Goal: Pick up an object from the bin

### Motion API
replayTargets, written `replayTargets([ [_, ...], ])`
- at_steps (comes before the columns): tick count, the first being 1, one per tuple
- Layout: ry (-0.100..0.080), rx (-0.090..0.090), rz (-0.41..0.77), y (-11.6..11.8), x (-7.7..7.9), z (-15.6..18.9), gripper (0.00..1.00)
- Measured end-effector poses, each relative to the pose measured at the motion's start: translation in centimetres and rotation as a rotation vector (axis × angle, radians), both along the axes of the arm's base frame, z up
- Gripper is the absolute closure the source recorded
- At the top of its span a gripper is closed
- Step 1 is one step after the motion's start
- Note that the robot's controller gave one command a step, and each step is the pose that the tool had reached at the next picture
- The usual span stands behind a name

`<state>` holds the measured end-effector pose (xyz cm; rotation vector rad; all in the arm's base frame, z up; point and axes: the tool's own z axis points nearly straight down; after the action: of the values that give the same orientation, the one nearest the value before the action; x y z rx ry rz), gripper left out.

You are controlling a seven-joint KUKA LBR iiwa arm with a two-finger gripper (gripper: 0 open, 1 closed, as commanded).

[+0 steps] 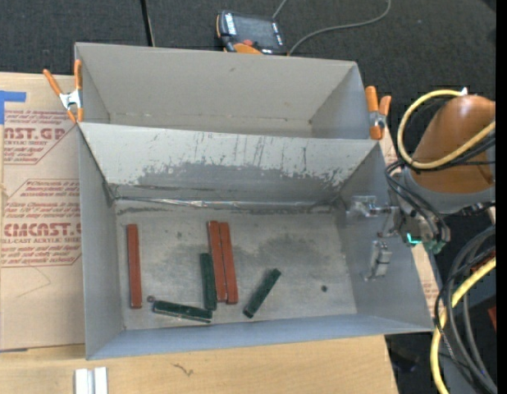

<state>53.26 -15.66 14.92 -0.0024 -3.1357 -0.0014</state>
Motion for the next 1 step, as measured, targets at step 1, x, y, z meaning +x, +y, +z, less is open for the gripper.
replayTargets([
  [1, -0.010, 0.004, -0.082, 12.47, 2.08, 2.76, 0.00],
])
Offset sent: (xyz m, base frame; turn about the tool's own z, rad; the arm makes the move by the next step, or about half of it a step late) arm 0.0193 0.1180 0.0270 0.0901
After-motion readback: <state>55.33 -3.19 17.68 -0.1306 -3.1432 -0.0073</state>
